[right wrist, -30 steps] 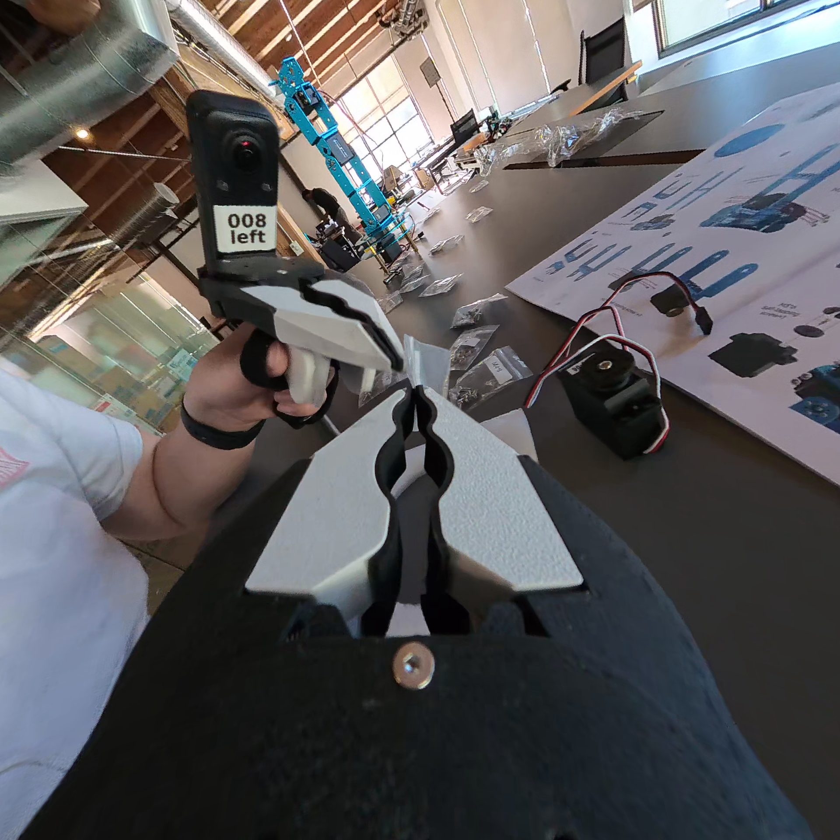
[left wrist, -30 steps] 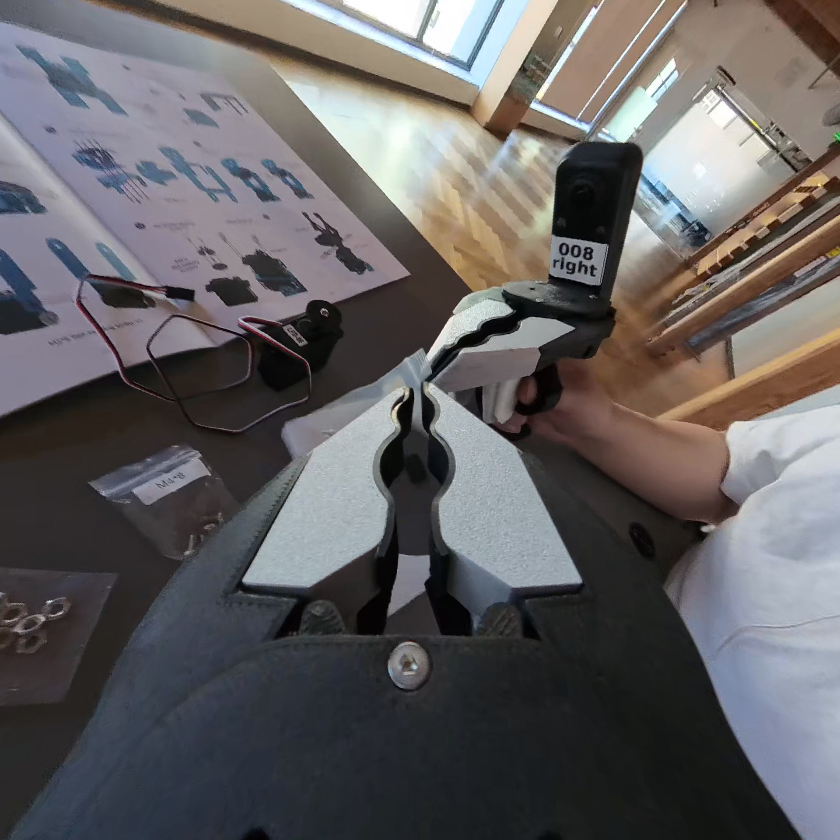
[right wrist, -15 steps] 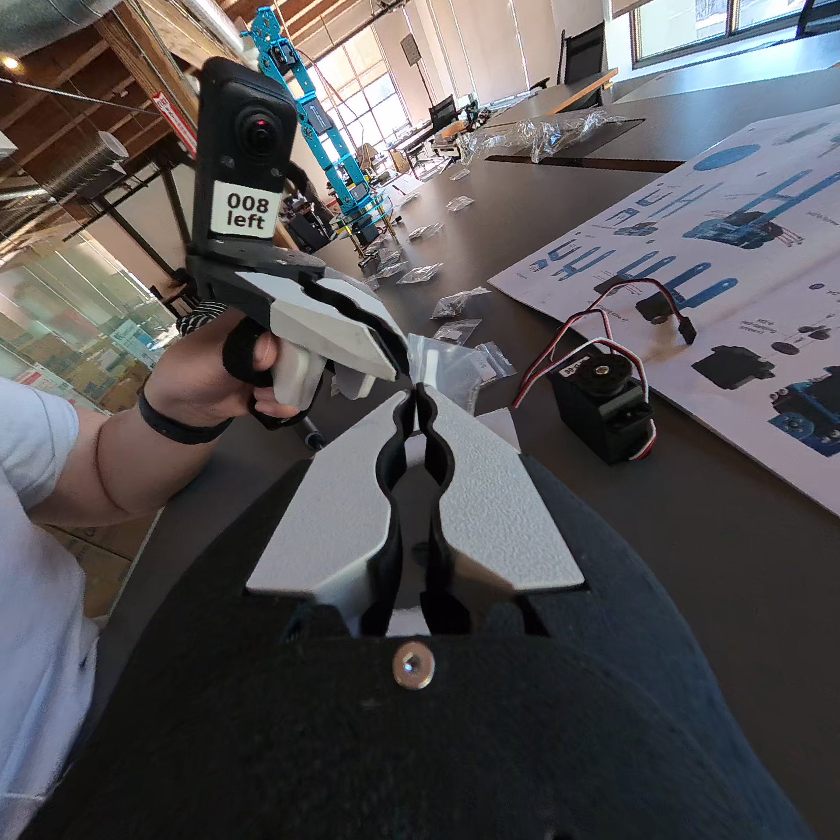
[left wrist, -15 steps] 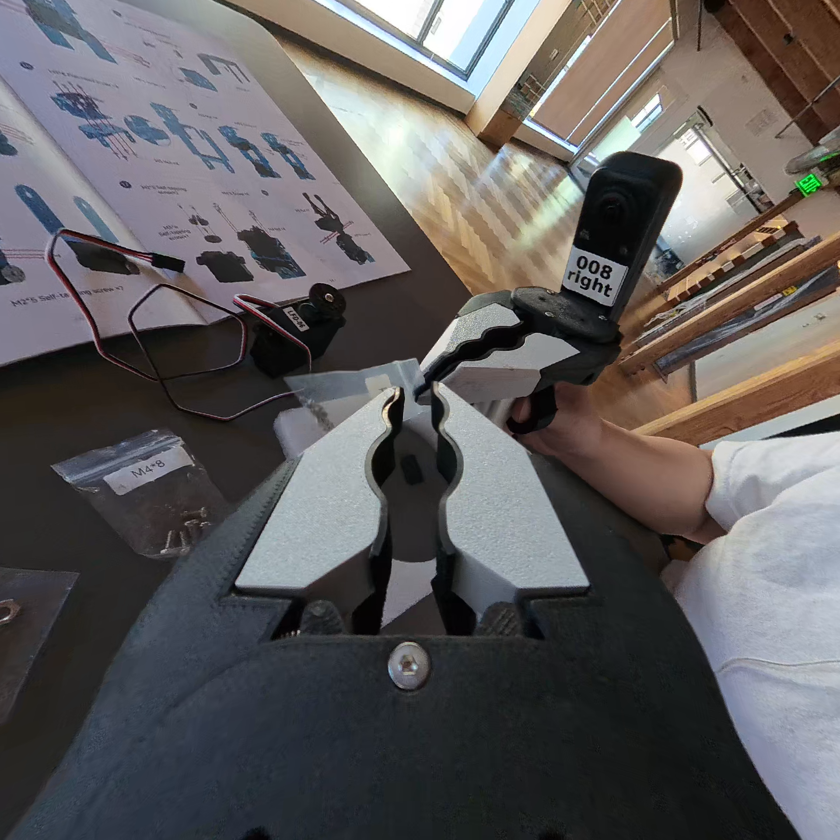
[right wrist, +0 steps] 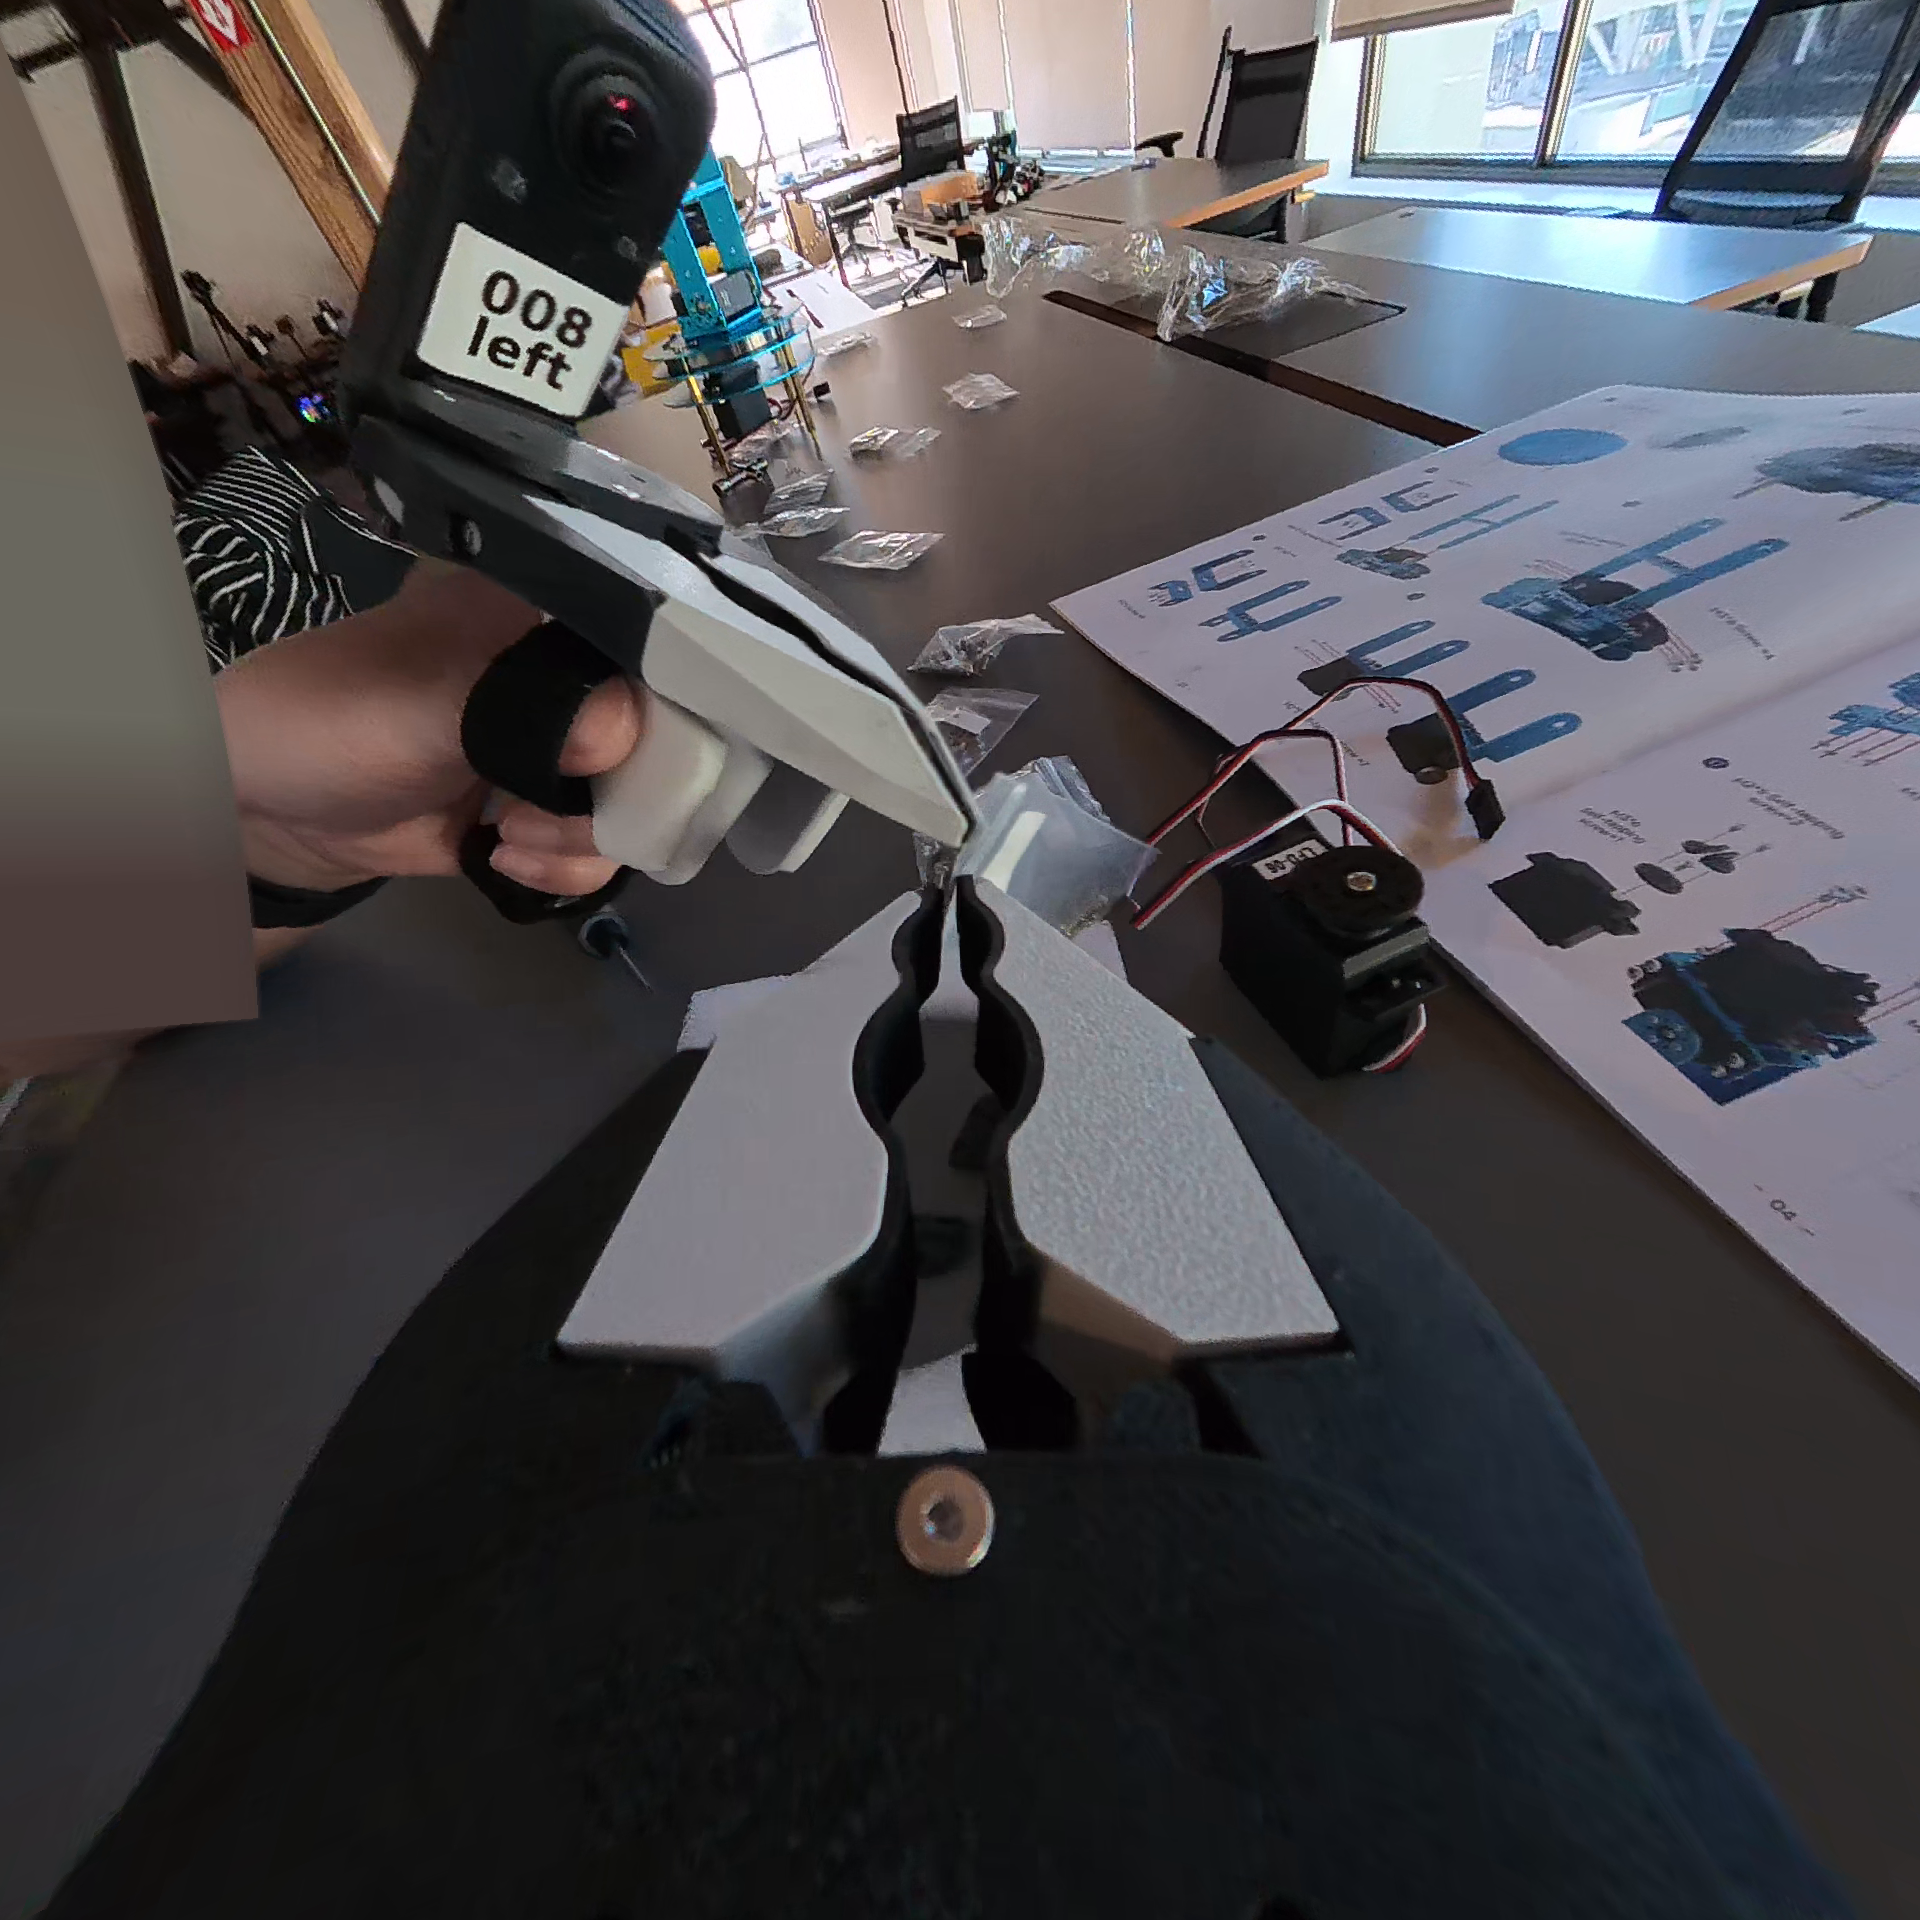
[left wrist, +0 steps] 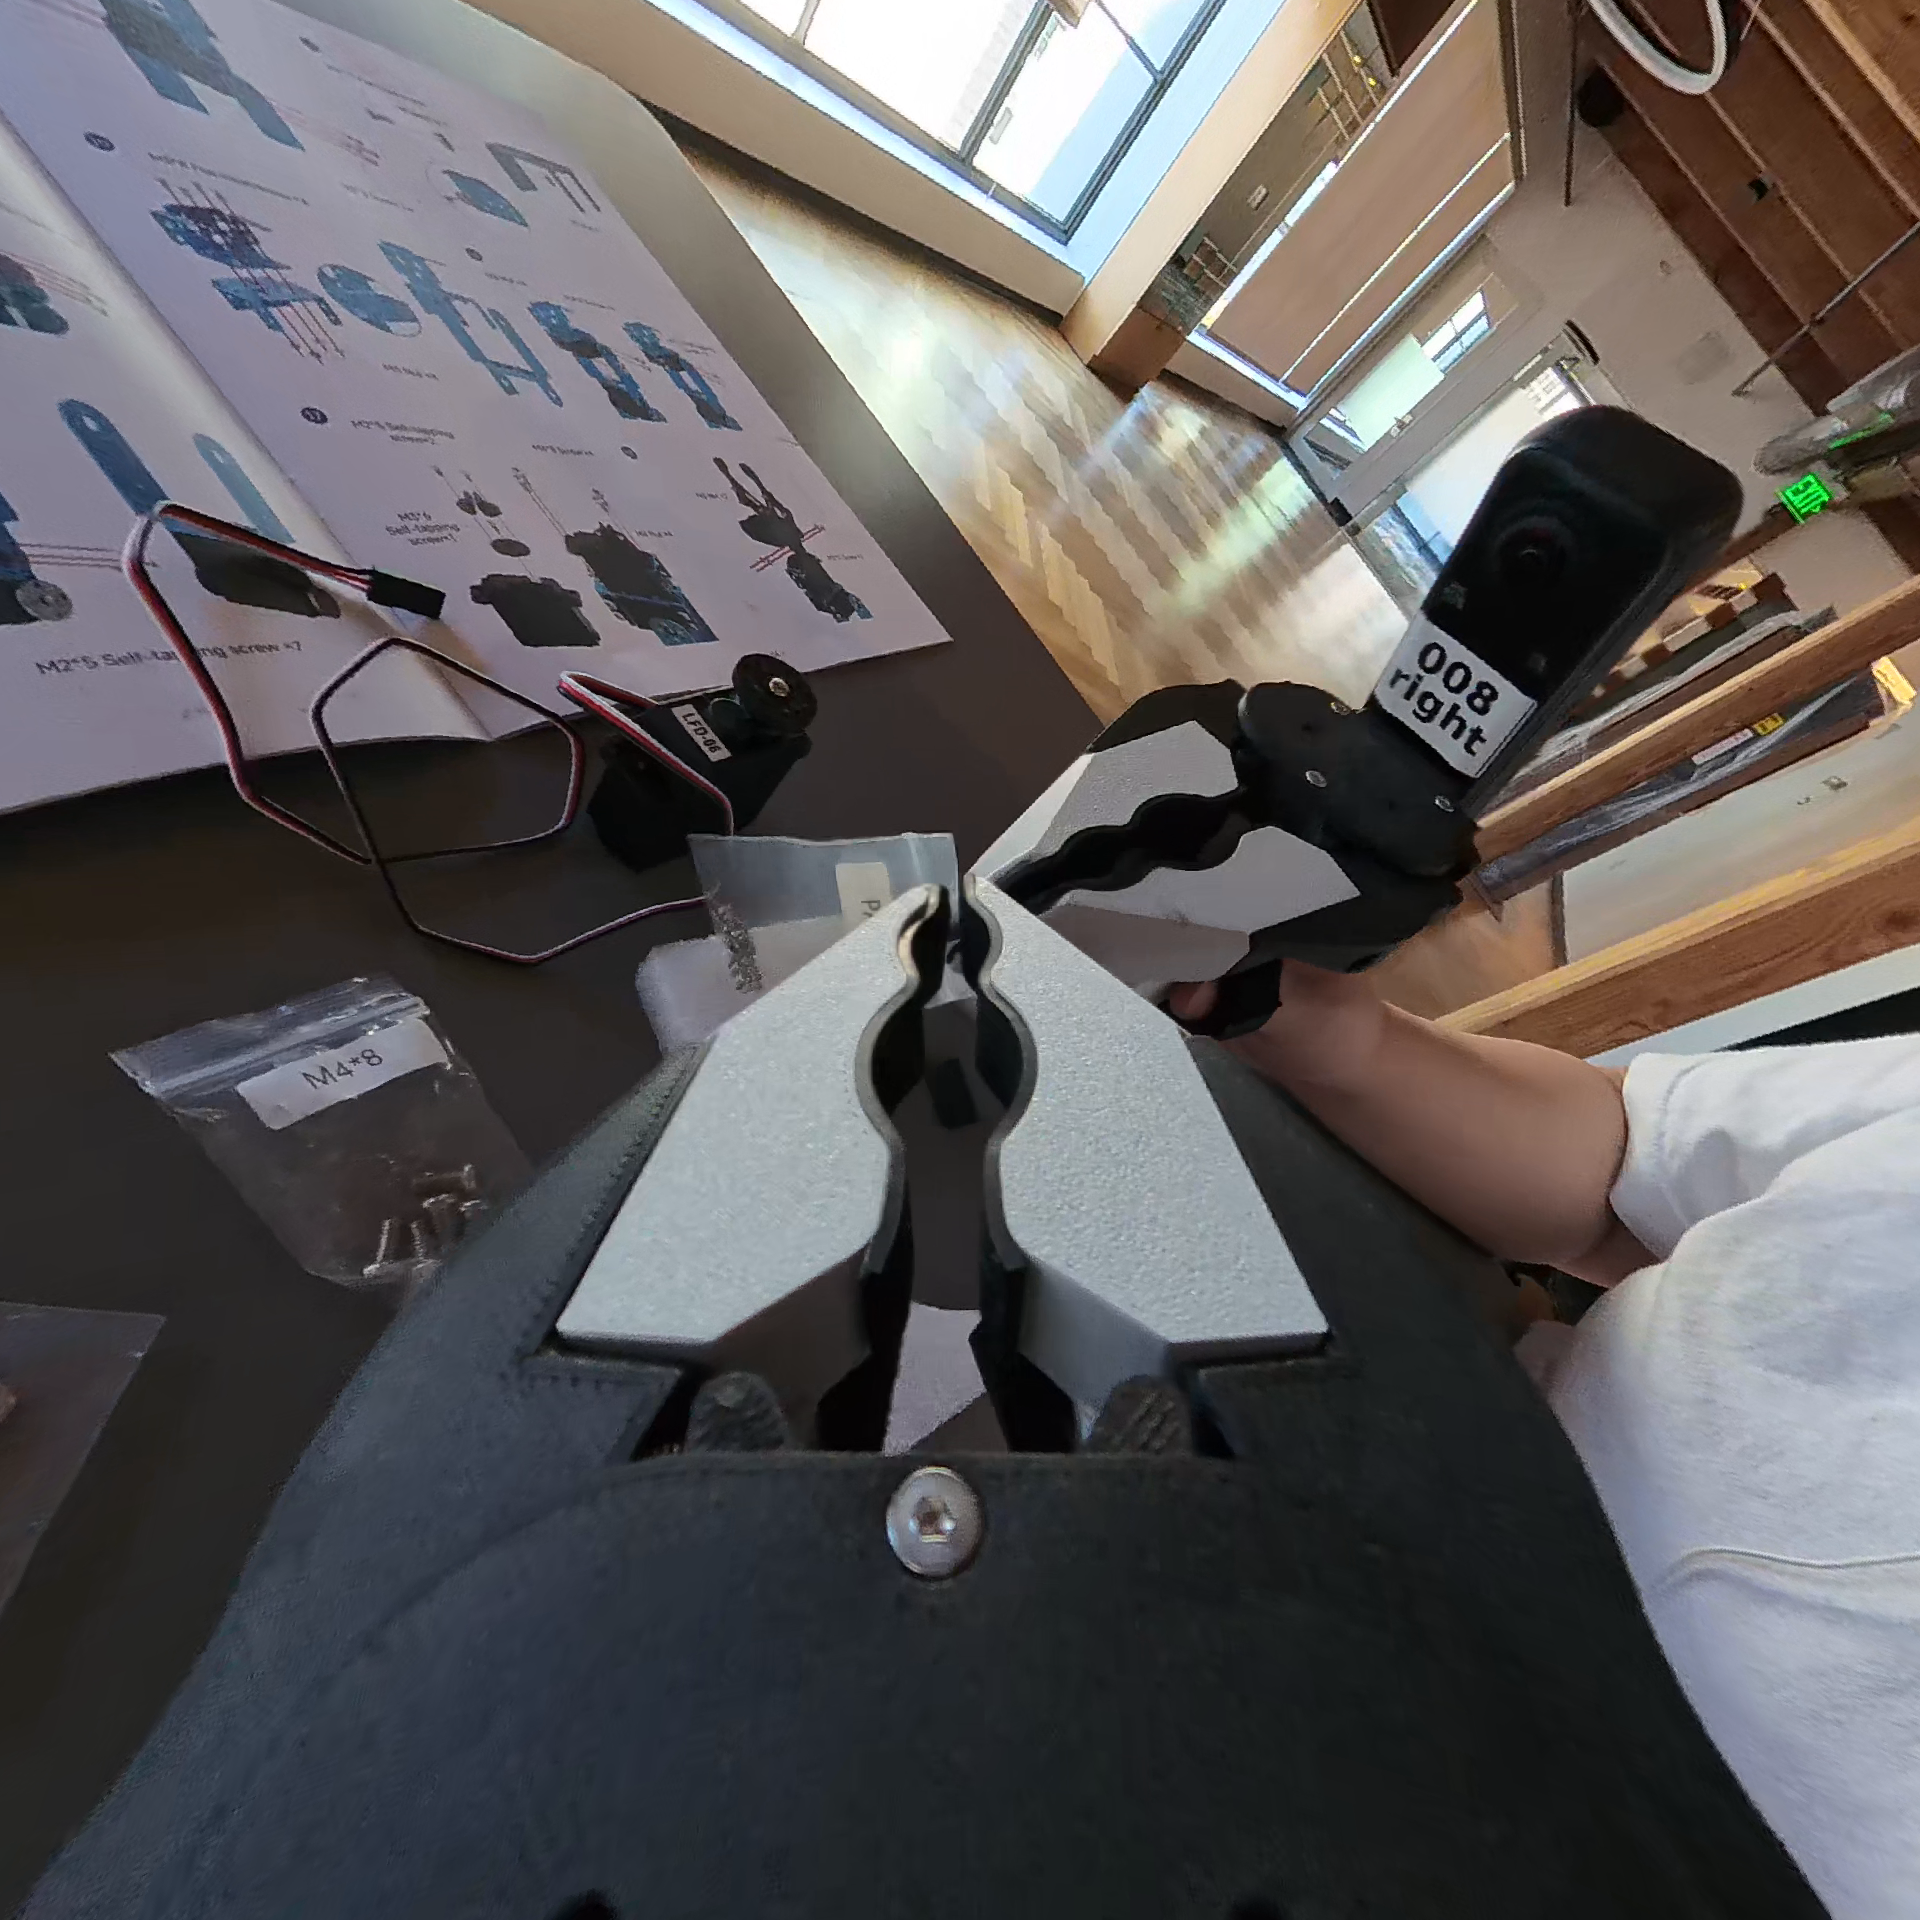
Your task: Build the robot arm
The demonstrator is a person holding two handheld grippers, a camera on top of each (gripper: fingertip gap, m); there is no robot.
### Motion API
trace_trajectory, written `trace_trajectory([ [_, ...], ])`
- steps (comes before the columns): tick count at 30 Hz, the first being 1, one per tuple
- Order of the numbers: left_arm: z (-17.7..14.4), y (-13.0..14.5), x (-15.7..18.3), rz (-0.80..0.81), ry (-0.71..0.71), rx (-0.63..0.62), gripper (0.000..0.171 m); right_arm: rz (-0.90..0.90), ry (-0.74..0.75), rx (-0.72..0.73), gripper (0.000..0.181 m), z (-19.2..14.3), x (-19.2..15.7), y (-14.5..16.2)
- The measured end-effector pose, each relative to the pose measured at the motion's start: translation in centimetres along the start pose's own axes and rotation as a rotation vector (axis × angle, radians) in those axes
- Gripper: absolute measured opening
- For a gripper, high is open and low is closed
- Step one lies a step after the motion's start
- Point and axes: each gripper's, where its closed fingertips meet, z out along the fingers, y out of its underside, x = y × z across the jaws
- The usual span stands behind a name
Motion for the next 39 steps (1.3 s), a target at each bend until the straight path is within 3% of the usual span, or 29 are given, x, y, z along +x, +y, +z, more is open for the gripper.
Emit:
trace_trajectory([
  [15, 0.4, 0.8, 0.2, -0.011, 0.071, -0.045, 0.0, 0.337, -0.187, 0.06, 0.01, -0.7, 0.2, -0.3],
  [17, 0.5, 0.9, 0.3, -0.009, 0.081, -0.05, 0.0, 0.35, -0.207, 0.066, 0.003, -0.8, 0.1, -0.4],
  [24, 0.4, 0.7, 0.7, 0.003, 0.097, -0.041, 0.0, 0.341, -0.229, 0.031, 0.009, -0.8, -0.3, 0.0],
  [31, 0.3, 0.7, 0.9, 0.015, 0.109, -0.048, 0.0, 0.356, -0.245, 0.03, 0.0, -1.0, -0.4, -0.1],
  [39, 0.1, 0.3, 1.4, 0.03, 0.138, -0.045, 0.0, 0.489, -0.339, 0.069, 0.0, -1.3, -0.7, -0.7],
])
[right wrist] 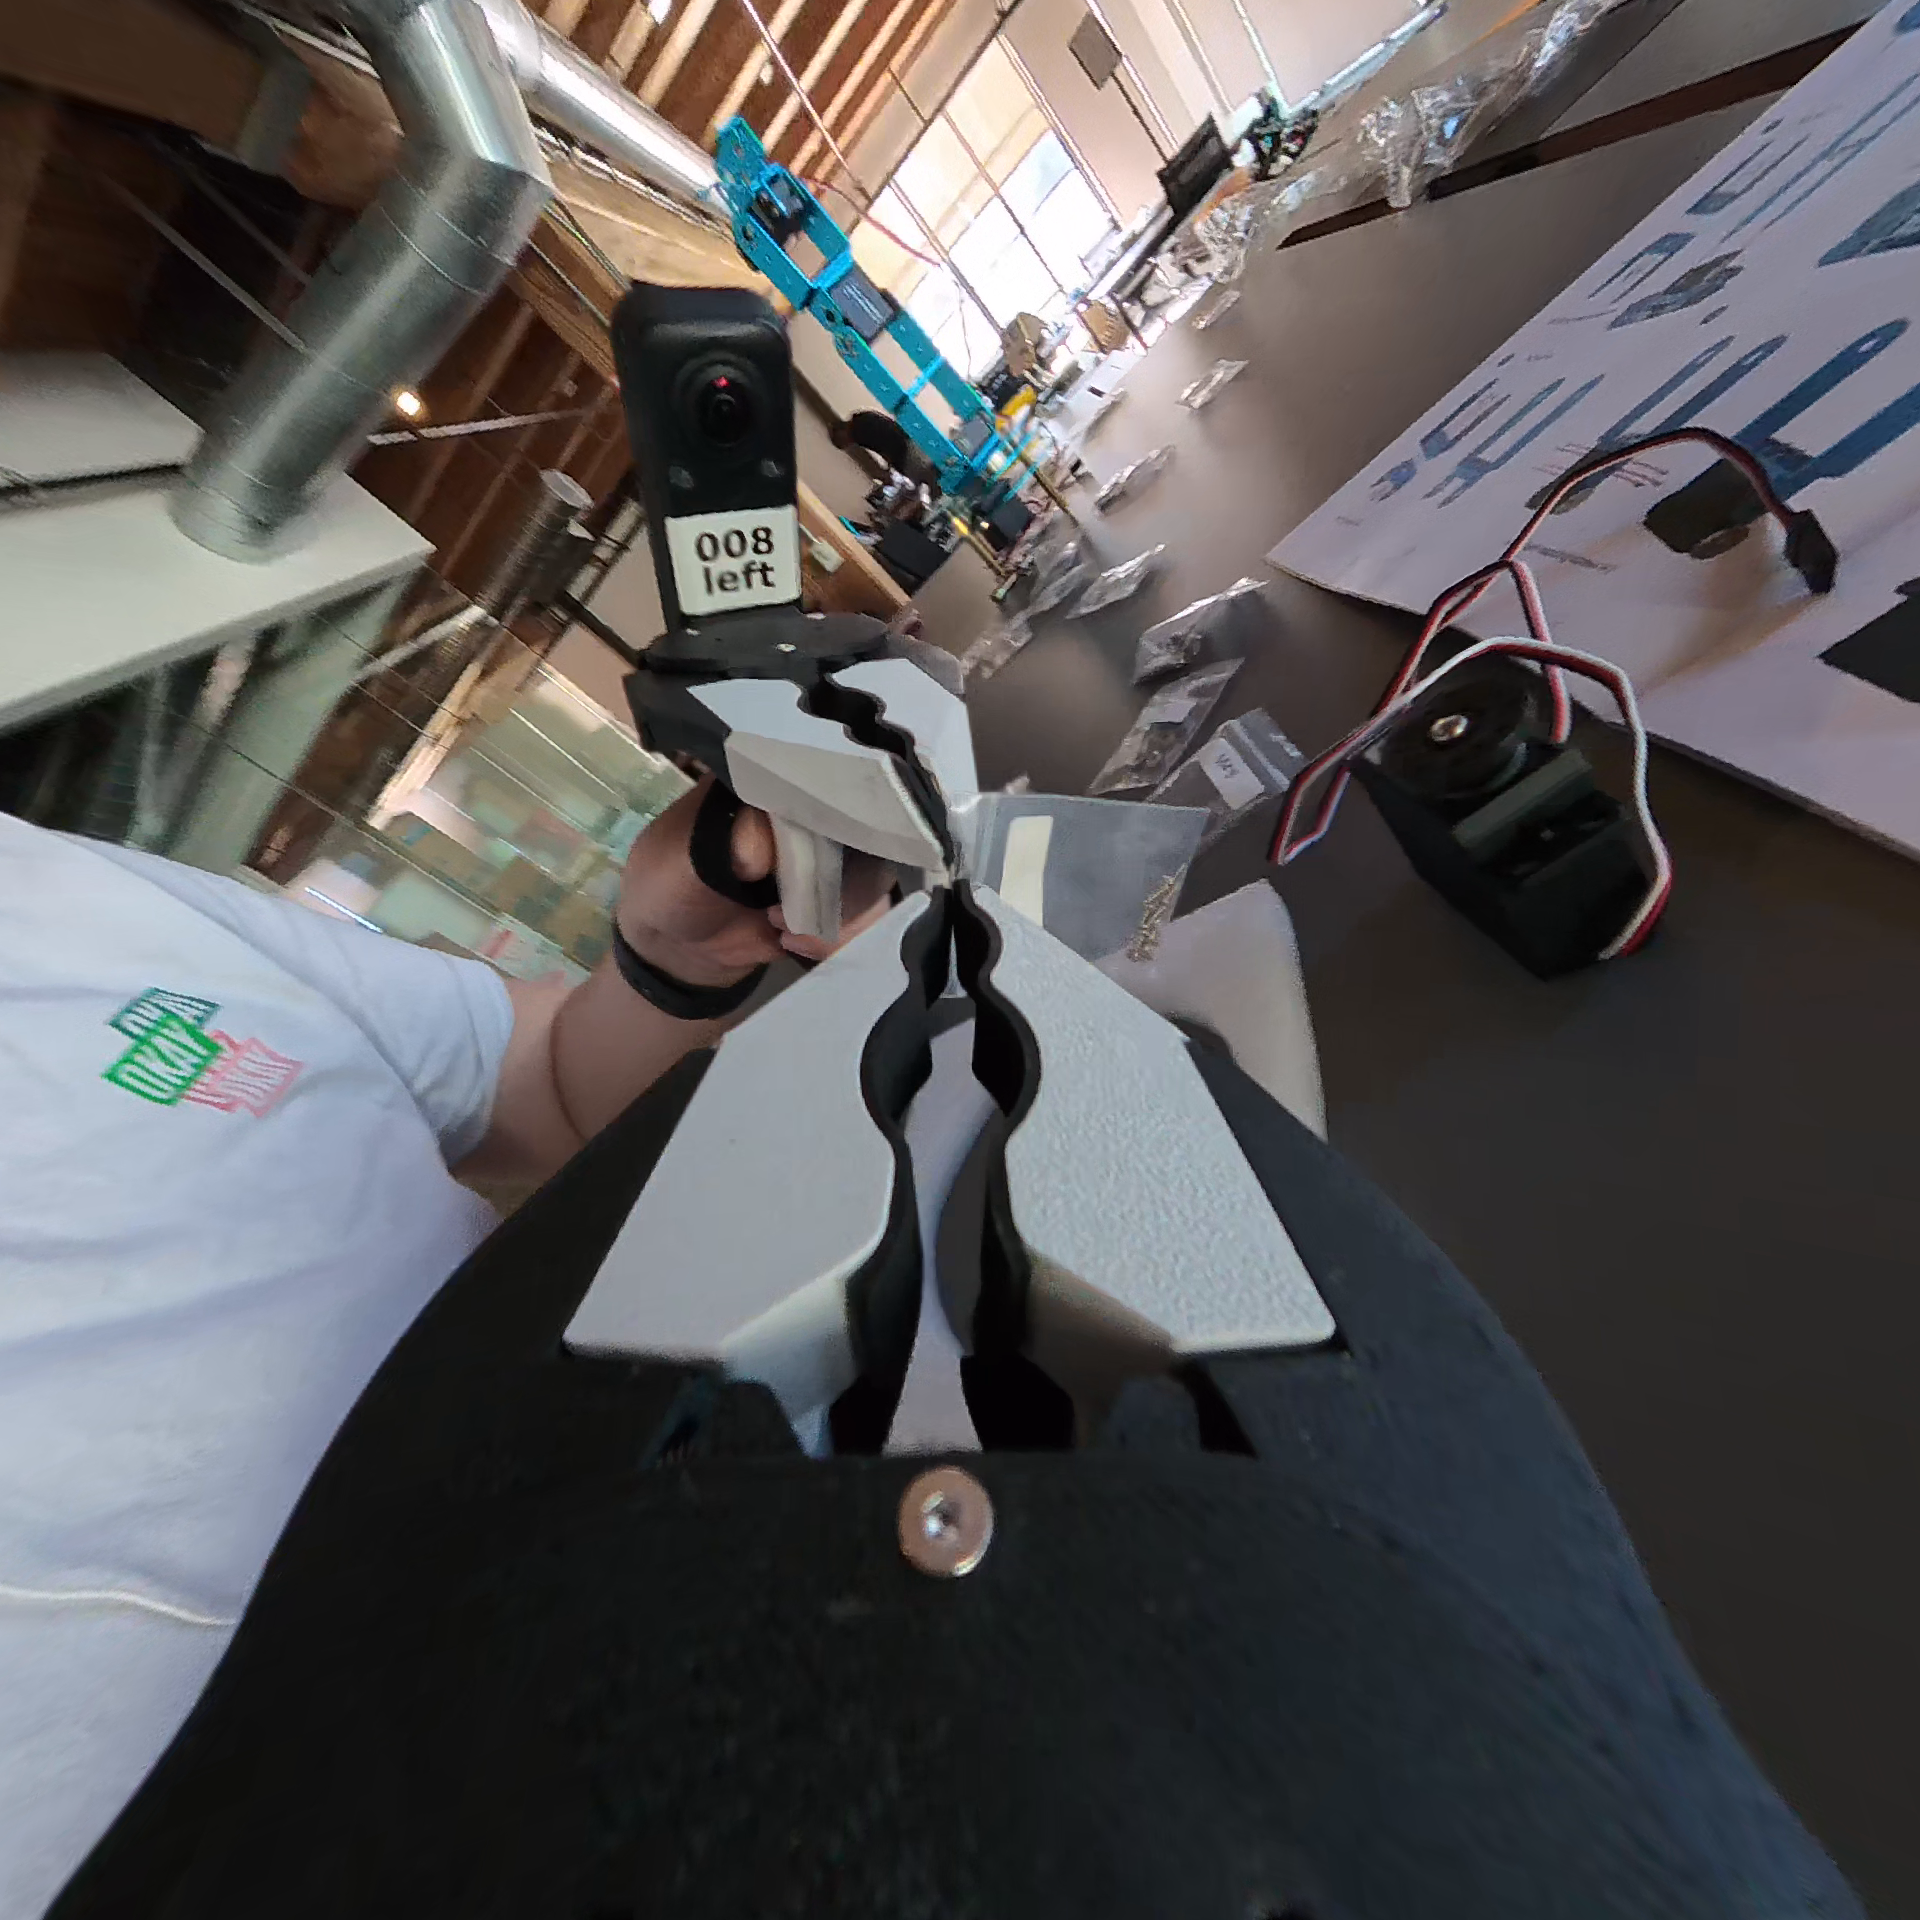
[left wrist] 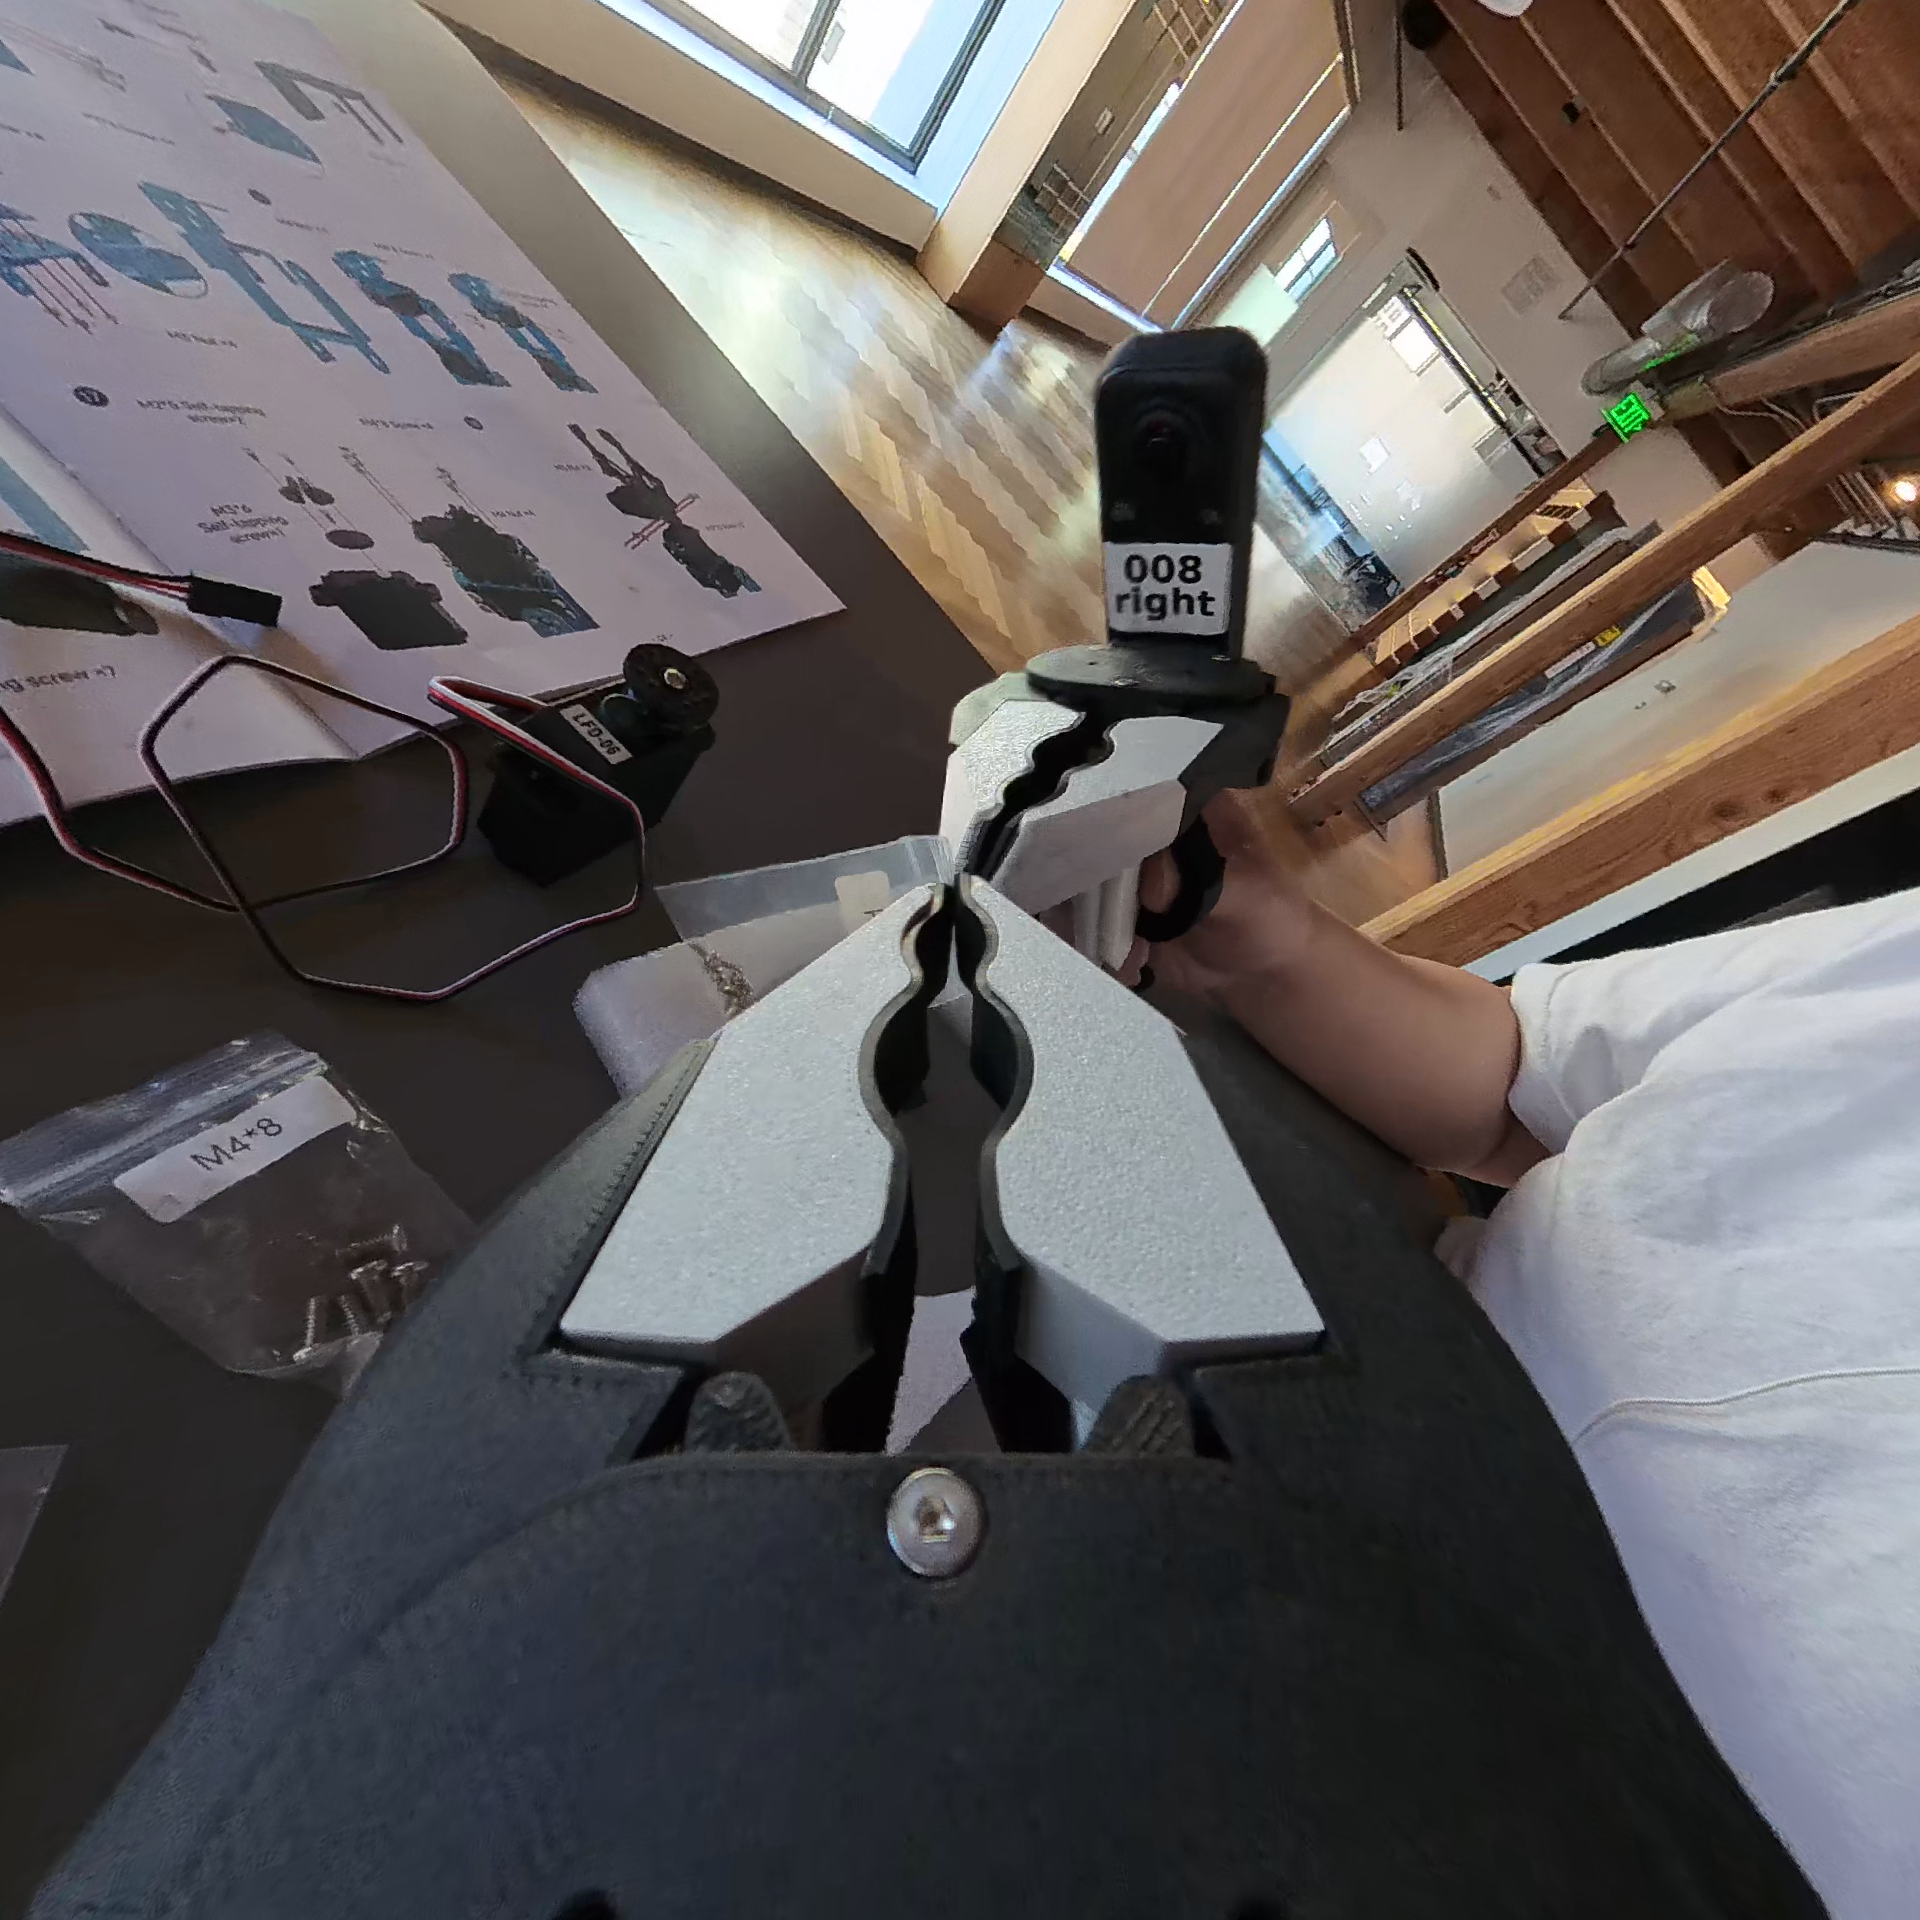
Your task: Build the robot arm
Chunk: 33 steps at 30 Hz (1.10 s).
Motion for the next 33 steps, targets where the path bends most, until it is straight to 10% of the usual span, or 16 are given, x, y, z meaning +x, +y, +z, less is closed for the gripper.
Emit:
trace_trajectory([
  [14, 0.1, -0.5, 1.3, -0.014, 0.071, 0.03, 0.017, 0.022, -0.074, 0.053, 0.0, -0.3, -1.1, -0.9],
  [33, -0.7, -1.2, 2.8, -0.076, 0.228, 0.071, 0.0, 0.126, -0.245, 0.093, 0.0, -0.6, -3.0, -1.6],
])
